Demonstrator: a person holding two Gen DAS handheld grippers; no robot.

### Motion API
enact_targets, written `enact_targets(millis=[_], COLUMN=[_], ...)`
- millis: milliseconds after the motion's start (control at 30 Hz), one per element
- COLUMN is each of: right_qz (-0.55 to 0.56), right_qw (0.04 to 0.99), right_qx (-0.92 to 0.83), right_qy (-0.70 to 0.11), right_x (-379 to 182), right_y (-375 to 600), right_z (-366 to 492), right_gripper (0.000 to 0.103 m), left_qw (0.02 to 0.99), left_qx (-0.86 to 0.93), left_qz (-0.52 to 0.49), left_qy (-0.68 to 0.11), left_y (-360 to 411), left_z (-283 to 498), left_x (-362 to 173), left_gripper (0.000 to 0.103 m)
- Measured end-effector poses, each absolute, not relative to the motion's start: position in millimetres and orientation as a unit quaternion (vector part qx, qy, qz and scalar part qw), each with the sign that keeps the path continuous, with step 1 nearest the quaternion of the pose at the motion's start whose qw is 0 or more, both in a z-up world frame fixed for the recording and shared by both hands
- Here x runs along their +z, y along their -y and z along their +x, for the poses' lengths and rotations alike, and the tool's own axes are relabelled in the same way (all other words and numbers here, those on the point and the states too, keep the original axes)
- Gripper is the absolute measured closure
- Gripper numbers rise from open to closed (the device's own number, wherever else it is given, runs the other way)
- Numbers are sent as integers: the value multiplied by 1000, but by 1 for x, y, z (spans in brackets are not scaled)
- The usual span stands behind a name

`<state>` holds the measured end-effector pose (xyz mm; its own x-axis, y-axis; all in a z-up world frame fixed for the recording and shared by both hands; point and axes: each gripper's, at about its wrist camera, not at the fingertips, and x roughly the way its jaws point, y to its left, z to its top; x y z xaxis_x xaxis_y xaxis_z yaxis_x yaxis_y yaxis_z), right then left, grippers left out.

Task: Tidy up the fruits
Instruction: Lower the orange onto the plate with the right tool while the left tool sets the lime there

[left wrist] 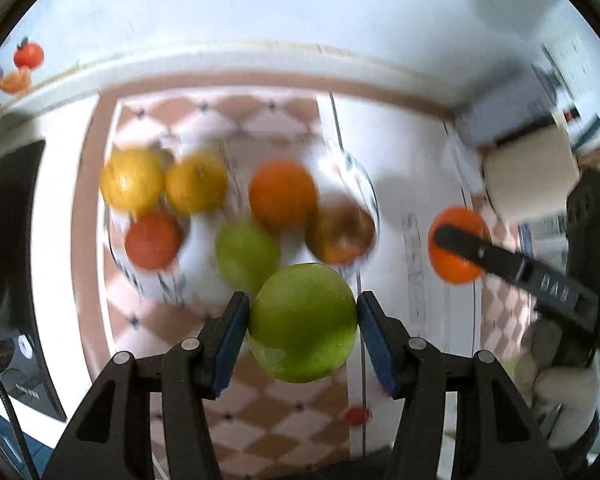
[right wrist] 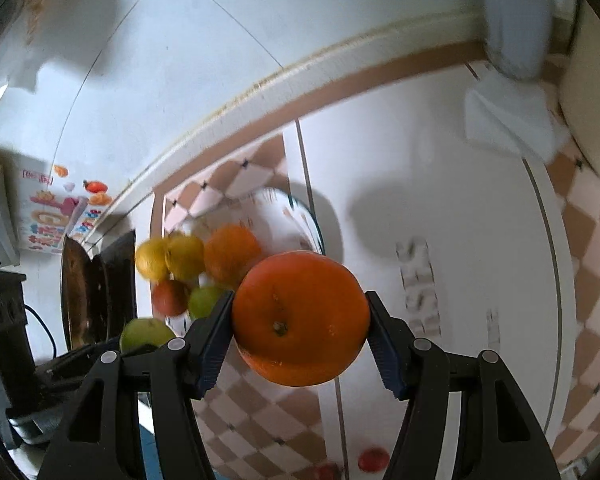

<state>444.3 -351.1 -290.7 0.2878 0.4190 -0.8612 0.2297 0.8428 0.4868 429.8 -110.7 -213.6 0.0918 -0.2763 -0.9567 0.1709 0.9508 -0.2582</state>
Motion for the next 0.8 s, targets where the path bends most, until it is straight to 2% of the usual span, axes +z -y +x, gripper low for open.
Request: enact_targets(millis=[200, 433, 800], right_qz=[250, 232, 188], right_qw=[751, 737, 721], right_qx=[72, 78, 88], right_qy=[-607, -630, -661], right_x=[-301, -321, -355], right_y=[337, 322, 296], right_z=[497, 534, 543], right_gripper=[38, 38, 37], left_qw=[723, 734, 703], left_qx=[-141, -129, -92], left_qz=[-57, -56, 21], left_qy=[-674, -665, -705], left_y=[125, 123, 126], left_z=[475, 526, 579], left_x=[-235, -225, -268], left_gripper=[50, 50, 50])
